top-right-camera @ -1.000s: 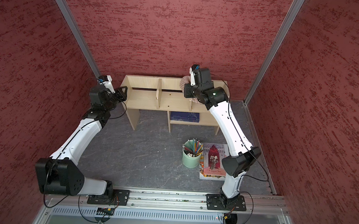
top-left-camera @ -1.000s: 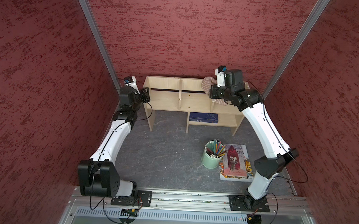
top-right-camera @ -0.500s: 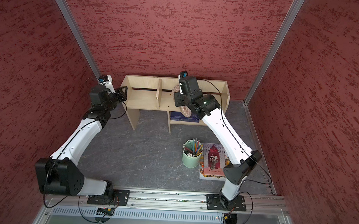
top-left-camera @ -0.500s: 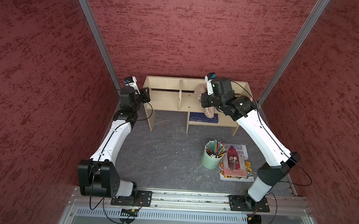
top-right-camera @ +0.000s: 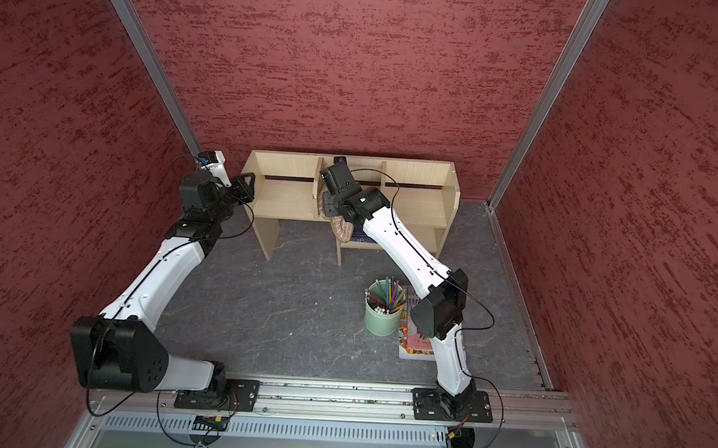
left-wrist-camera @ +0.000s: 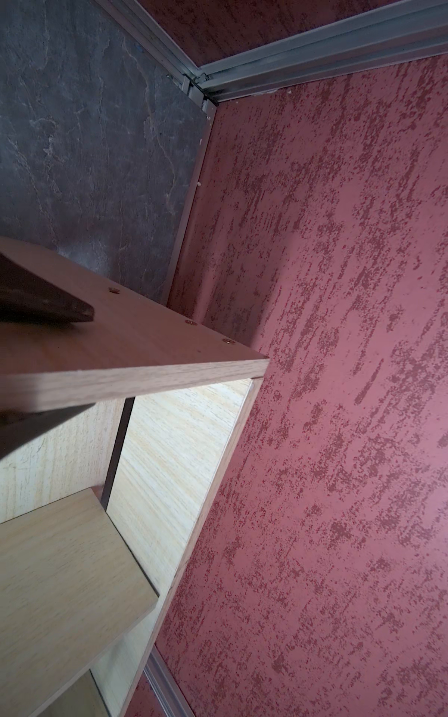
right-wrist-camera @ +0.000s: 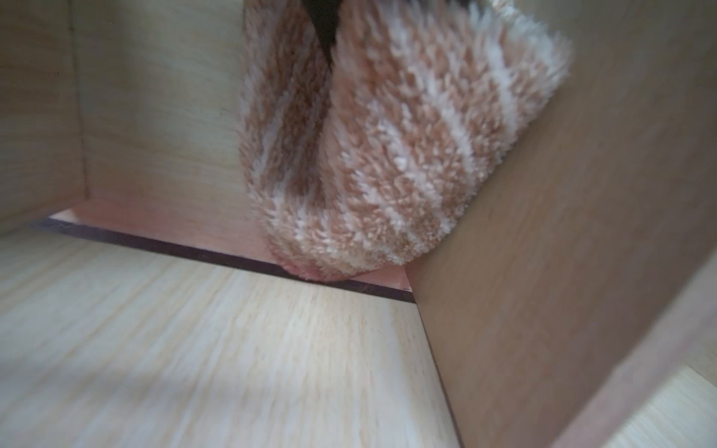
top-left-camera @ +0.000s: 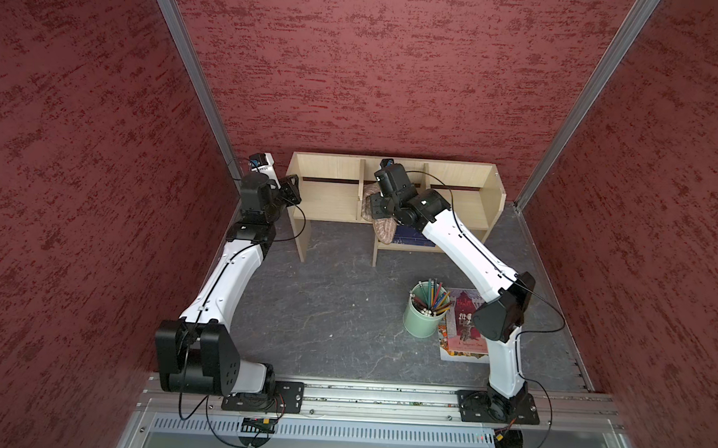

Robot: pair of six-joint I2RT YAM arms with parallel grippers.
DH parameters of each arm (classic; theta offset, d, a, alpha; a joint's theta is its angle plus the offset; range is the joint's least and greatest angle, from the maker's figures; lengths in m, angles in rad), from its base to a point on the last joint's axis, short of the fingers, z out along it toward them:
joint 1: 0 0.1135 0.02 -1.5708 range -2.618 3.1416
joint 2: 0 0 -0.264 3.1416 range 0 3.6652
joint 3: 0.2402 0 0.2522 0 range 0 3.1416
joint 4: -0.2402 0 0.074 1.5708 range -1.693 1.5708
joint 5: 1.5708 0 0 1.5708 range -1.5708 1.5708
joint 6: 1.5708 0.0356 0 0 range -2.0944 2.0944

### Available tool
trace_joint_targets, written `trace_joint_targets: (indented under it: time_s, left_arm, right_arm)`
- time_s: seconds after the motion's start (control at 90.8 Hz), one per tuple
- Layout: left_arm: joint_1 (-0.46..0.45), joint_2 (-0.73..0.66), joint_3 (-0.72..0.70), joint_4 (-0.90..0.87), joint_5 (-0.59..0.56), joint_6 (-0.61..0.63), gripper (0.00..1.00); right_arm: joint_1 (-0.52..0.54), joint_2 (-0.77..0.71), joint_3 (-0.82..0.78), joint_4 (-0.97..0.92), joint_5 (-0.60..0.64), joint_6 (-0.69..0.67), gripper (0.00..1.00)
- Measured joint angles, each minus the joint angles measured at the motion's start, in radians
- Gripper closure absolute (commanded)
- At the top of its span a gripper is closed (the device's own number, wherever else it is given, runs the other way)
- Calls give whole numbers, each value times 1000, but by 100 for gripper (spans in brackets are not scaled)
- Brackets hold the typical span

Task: Wipe the bookshelf clean with a cloth
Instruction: Wipe the dust from the shelf.

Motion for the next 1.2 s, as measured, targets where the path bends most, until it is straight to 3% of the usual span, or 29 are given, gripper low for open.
trace_joint_targets:
  time_s: [0.286, 0.54, 0.683, 0.992, 1.201]
  left_arm:
    - [0, 0, 0, 0, 0, 0, 100]
    - [0, 0, 0, 0, 0, 0, 100]
    - [0, 0, 0, 0, 0, 0, 100]
    - [0, 0, 0, 0, 0, 0, 100]
    - [0, 0, 0, 0, 0, 0, 100]
  right_arm:
    - [-2, -25, -72, -41, 139, 32, 100]
    - [-50, -19, 43, -126, 194, 58, 100]
    - [-77, 17, 153, -126, 169, 82, 100]
    - [-53, 52, 153, -11, -30, 97, 100]
    - [-27, -6, -19, 53, -72, 79, 100]
